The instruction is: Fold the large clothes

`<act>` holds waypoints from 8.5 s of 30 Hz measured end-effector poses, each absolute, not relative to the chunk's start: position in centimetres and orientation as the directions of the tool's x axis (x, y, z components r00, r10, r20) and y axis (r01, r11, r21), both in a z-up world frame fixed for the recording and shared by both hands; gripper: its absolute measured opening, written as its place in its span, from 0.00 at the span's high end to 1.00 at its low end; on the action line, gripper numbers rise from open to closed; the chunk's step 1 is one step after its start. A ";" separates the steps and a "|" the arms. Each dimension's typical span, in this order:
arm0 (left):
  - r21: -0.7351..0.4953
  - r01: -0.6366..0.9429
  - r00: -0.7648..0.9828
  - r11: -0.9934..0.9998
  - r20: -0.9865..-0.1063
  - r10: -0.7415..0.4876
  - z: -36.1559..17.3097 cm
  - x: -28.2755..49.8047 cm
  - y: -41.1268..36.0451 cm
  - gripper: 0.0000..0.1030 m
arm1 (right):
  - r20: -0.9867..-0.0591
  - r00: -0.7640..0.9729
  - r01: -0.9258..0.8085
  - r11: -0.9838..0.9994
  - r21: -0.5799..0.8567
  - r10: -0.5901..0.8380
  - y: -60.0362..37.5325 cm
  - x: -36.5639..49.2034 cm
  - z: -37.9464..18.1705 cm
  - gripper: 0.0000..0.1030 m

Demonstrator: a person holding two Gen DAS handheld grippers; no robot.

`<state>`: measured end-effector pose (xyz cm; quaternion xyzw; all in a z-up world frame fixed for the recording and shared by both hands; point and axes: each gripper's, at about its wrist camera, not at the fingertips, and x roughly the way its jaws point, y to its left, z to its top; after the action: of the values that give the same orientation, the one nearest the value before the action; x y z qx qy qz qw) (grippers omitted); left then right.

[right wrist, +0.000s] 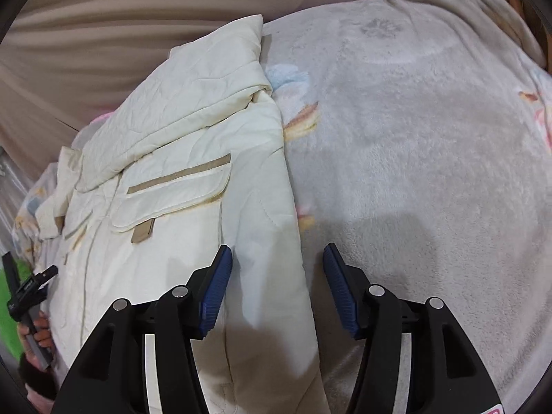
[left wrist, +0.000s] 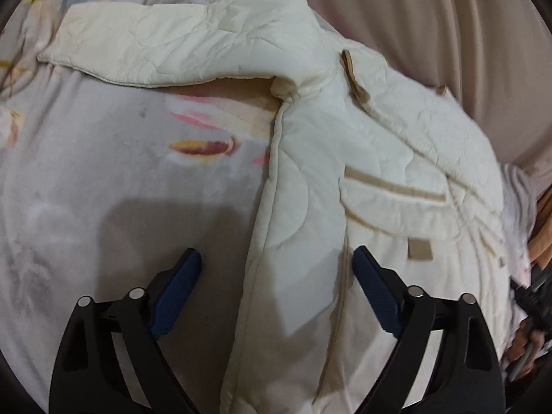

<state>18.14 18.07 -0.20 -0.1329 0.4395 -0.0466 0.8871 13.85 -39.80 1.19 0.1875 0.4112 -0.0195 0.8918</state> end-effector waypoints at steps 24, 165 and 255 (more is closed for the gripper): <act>-0.464 -0.547 0.723 0.697 -0.681 0.114 2.9 34.9 43.6 0.78 | -0.719 0.620 -0.372 0.924 0.084 0.315 -9.5 26.6 6.1 0.93; -0.296 0.062 0.655 0.953 -0.709 -0.263 9.5 24.8 9.4 0.39 | -0.678 0.731 0.178 0.937 0.300 0.078 -33.8 20.7 7.7 0.33; -0.207 -0.053 0.684 0.977 -0.720 -0.115 6.6 31.6 9.9 0.05 | -0.701 0.701 -0.059 0.989 0.132 0.135 -24.3 27.9 9.0 0.76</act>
<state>31.59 9.91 6.60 -0.1060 0.3970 -0.0169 0.9115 27.93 -24.33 9.03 0.0499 0.3833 0.0526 0.9208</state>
